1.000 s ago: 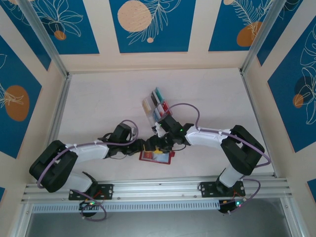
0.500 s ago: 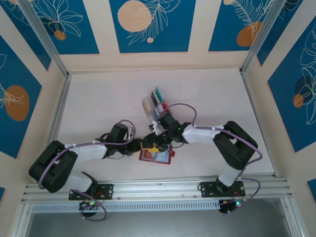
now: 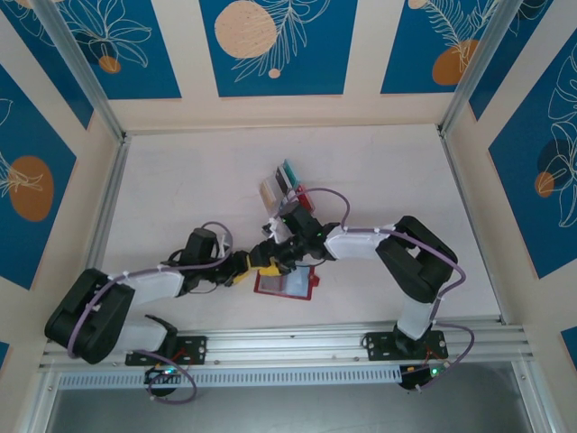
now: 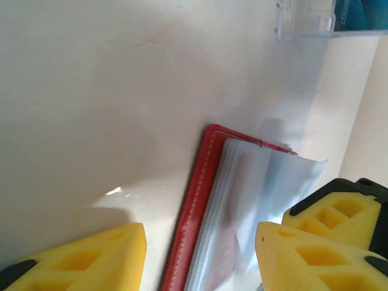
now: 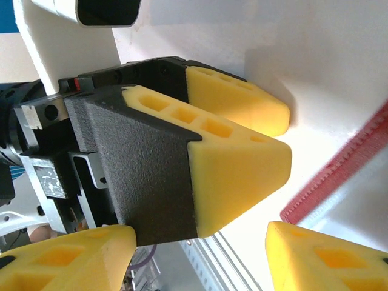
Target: Put the credit cards into the card holder
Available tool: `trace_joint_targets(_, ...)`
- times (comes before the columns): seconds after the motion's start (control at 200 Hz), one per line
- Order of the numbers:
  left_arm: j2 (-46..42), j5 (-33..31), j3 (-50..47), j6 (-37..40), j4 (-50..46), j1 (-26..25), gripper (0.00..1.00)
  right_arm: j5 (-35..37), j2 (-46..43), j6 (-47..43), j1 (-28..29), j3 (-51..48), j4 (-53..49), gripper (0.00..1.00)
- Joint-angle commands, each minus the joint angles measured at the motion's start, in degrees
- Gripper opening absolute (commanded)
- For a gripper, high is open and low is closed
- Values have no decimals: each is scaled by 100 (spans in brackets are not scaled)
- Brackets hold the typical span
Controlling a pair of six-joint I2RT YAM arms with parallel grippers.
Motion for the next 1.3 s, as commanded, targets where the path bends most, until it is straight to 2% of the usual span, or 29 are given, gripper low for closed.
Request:
trace_joint_targets(0.0, -425, -389, 23, -13, -680, 54, 54, -55, 329, 119, 493, 291, 345, 63)
trace_joint_targets(0.2, -1068, -701, 145, 386, -1655, 185, 57, 226, 16, -459, 465, 783, -690, 63)
trace_joint_targets(0.345, -1229, -720, 239, 624, -1981, 253, 58, 683, -537, -1072, 82, 1134, -1865, 63)
trace_joint_targets(0.485, -1329, -755, 418, 955, -2289, 266, 59, 1426, -1127, -1734, -590, 1509, -3207, 62)
trace_joint_targets(0.68, -1209, -735, 840, 1404, -2557, 266, 59, 2389, -1383, -2288, -1769, 1874, -4322, 54)
trace_joint_targets(0.845, -808, -533, 1200, 1561, -2428, 266, 59, 2213, -1012, -2552, -2452, 2189, -4422, 50)
trace_joint_targets(0.965, -359, -311, 1555, 1575, -2189, 257, 59, 1714, -692, -2607, -2773, 2335, -4256, 49)
trace_joint_targets(1.065, 23, -243, 1920, 1566, -2033, 257, 58, 1319, -440, -2646, -2855, 2467, -4141, 49)
trace_joint_targets(1.295, 966, -29, 2746, 1552, -1770, 257, 57, 971, -118, -2617, -2846, 2584, -3984, 49)
